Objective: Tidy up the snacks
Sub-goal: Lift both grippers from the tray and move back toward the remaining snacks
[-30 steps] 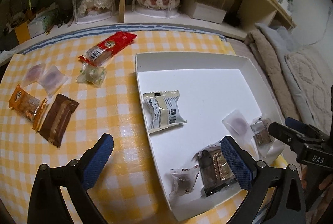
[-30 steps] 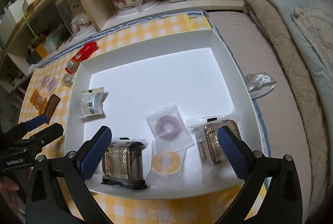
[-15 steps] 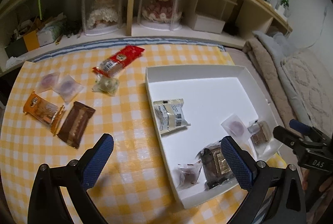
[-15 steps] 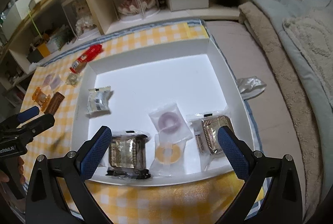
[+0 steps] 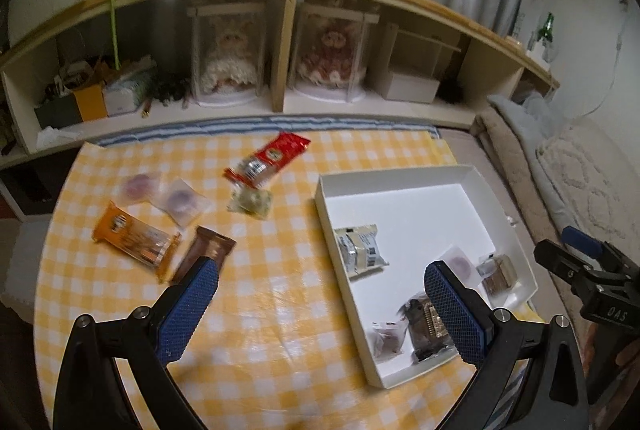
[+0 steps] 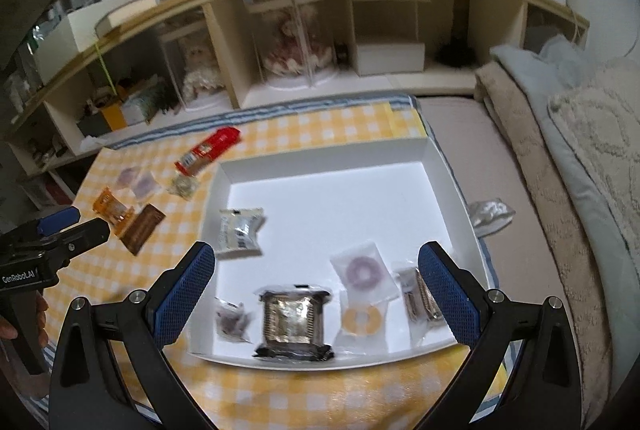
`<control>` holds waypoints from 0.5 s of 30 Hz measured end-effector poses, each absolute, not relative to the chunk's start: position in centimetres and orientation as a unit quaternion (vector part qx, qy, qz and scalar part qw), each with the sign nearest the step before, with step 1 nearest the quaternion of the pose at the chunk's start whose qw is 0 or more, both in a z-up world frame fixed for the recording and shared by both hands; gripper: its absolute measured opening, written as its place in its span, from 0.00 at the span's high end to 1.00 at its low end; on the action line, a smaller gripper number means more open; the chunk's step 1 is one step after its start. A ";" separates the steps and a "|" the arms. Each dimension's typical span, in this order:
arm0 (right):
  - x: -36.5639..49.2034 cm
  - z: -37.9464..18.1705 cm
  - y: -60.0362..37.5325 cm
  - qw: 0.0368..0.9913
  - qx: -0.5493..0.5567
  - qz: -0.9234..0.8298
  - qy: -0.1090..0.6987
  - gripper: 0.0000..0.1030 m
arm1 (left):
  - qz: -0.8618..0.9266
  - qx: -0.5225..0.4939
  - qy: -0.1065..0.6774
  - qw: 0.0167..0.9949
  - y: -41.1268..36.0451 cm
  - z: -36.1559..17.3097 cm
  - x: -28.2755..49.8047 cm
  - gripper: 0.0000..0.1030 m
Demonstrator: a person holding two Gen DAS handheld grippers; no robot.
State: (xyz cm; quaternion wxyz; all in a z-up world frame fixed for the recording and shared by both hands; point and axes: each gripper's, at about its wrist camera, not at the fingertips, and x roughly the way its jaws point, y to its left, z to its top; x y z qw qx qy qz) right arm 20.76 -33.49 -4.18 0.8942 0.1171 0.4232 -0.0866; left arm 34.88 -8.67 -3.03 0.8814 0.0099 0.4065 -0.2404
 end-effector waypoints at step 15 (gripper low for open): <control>22.5 -2.1 -27.0 0.918 0.115 -0.030 0.379 0.00 | -0.189 0.023 0.371 0.909 -0.2 1.0 34.2 0.00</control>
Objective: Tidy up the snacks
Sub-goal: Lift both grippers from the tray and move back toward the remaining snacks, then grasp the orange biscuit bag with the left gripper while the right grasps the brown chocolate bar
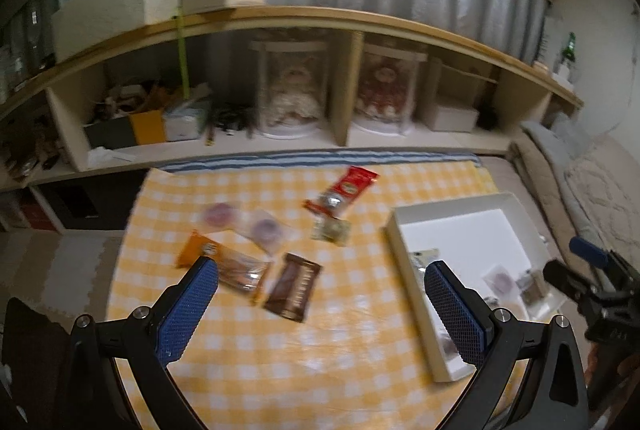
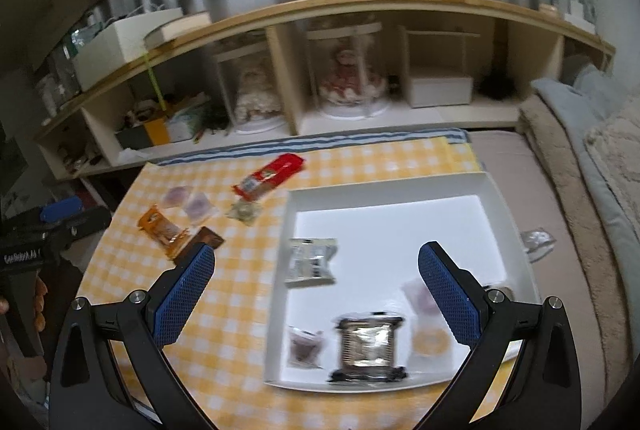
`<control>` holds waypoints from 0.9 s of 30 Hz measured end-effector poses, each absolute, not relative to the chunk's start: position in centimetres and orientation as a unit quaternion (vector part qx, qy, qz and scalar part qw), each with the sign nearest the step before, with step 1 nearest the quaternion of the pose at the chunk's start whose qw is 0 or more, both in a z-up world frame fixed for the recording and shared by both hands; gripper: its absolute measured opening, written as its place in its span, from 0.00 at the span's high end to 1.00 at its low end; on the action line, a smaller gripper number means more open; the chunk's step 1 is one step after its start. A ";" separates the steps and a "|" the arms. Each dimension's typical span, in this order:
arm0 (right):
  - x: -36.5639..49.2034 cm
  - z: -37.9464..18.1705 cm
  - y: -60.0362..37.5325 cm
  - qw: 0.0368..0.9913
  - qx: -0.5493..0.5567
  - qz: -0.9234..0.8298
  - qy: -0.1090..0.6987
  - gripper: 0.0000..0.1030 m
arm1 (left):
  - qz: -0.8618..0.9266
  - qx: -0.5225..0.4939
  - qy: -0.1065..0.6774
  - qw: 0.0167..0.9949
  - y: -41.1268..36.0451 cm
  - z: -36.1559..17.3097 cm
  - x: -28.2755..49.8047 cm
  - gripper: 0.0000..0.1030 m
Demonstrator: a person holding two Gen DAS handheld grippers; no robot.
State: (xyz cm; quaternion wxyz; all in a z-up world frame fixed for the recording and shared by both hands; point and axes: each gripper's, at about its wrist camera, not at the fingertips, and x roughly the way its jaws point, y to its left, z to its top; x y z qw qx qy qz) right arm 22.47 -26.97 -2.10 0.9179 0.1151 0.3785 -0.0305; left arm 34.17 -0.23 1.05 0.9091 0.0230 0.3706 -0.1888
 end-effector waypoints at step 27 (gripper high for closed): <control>34.7 -14.5 -11.5 0.881 0.077 0.045 0.464 0.00 | -0.112 -0.035 0.472 0.874 2.0 -12.3 51.4 0.00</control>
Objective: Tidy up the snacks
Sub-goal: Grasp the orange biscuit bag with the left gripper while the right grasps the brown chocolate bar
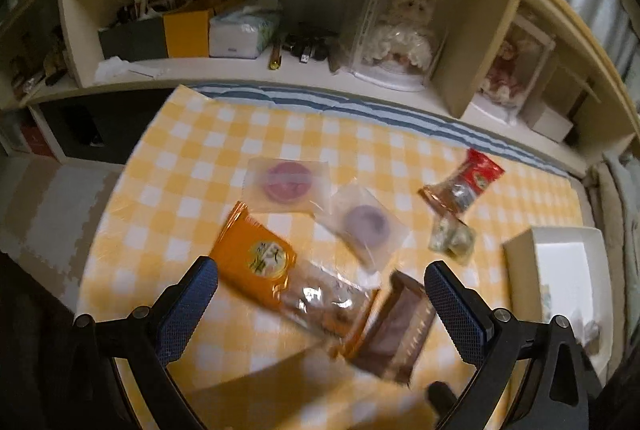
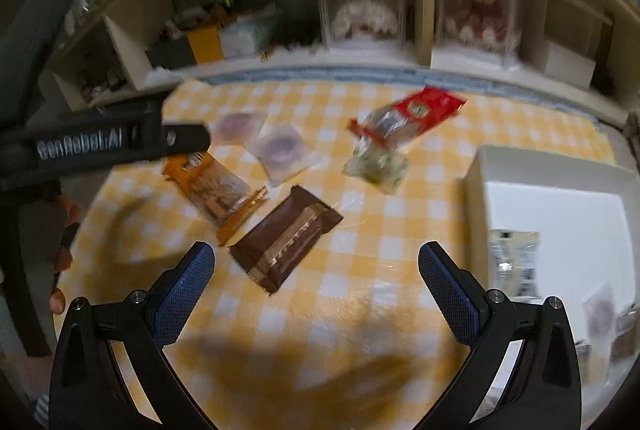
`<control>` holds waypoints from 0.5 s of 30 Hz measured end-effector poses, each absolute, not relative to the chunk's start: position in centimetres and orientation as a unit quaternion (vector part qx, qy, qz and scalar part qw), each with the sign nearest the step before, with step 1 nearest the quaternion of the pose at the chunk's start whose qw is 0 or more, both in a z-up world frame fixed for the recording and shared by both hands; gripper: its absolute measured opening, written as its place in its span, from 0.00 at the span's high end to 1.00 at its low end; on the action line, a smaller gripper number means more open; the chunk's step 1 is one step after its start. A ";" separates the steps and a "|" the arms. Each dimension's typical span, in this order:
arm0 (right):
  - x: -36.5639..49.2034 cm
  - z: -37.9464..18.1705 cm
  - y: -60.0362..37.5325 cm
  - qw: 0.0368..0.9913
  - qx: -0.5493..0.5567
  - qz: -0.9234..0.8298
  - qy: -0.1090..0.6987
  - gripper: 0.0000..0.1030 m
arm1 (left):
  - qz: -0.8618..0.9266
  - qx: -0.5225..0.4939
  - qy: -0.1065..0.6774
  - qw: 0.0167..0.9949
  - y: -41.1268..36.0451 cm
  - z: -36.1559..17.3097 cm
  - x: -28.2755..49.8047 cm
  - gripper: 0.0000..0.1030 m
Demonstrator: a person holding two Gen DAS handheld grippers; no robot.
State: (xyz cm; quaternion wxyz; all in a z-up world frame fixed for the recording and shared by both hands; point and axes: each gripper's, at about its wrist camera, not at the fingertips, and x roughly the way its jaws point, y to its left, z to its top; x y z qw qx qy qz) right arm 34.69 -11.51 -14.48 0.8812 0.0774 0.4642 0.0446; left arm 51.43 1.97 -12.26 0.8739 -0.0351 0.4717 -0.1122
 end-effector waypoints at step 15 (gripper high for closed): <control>40.3 -20.1 -8.7 0.854 0.060 -0.003 0.516 0.00 | -0.045 0.073 0.495 0.865 -0.2 -19.7 56.7 0.00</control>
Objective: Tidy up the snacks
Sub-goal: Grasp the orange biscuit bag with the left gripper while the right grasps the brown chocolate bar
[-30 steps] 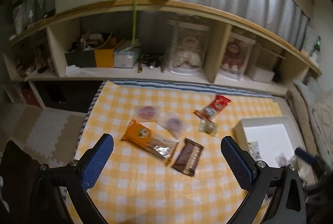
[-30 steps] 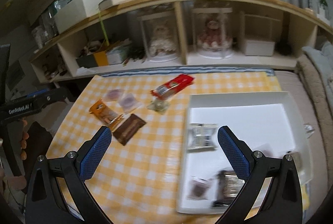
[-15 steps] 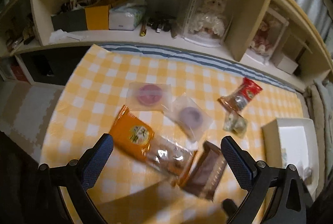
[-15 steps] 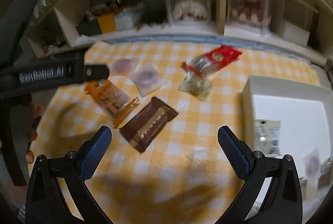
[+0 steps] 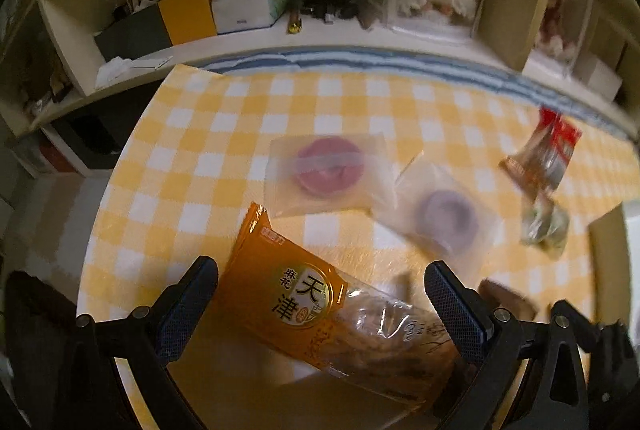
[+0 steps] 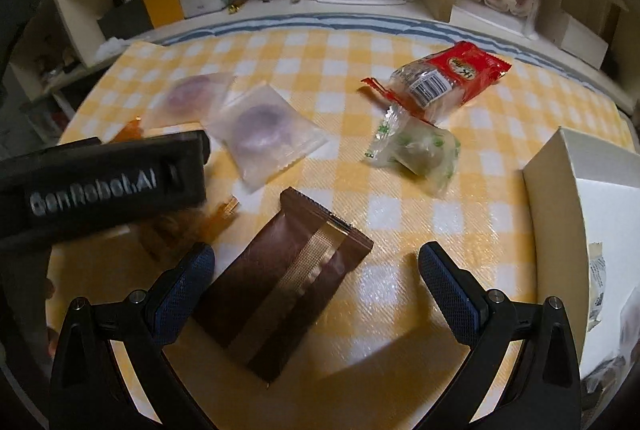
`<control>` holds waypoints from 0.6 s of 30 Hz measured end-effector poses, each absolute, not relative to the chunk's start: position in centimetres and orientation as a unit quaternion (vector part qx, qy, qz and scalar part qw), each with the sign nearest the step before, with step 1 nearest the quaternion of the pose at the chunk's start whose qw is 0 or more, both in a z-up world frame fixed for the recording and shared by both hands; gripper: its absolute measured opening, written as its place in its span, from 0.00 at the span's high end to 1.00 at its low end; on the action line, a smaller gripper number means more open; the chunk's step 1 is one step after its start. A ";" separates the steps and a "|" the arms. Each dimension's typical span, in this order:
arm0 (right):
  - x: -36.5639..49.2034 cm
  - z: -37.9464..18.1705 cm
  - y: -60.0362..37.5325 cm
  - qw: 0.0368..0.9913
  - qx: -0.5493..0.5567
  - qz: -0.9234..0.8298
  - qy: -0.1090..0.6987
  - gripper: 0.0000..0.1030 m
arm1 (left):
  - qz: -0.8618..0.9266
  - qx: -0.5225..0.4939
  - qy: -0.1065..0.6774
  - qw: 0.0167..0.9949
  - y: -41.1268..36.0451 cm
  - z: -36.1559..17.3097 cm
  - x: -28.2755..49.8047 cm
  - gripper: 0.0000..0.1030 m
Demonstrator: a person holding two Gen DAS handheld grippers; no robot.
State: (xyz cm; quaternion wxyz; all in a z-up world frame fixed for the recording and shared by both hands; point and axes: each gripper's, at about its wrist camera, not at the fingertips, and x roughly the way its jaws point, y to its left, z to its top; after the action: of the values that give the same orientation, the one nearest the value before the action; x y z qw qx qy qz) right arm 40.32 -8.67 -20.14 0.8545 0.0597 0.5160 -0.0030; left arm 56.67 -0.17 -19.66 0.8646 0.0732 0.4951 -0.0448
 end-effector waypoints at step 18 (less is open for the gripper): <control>37.1 -19.7 -9.0 0.857 0.033 0.044 0.513 0.52 | -0.028 0.063 0.565 0.823 2.7 -20.2 53.7 0.00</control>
State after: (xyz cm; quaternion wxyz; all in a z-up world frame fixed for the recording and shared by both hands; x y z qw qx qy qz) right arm 37.08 -9.05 -19.73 0.8567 0.0326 0.5128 0.0444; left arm 53.69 2.72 -20.16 0.8225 0.0633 0.5645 -0.0282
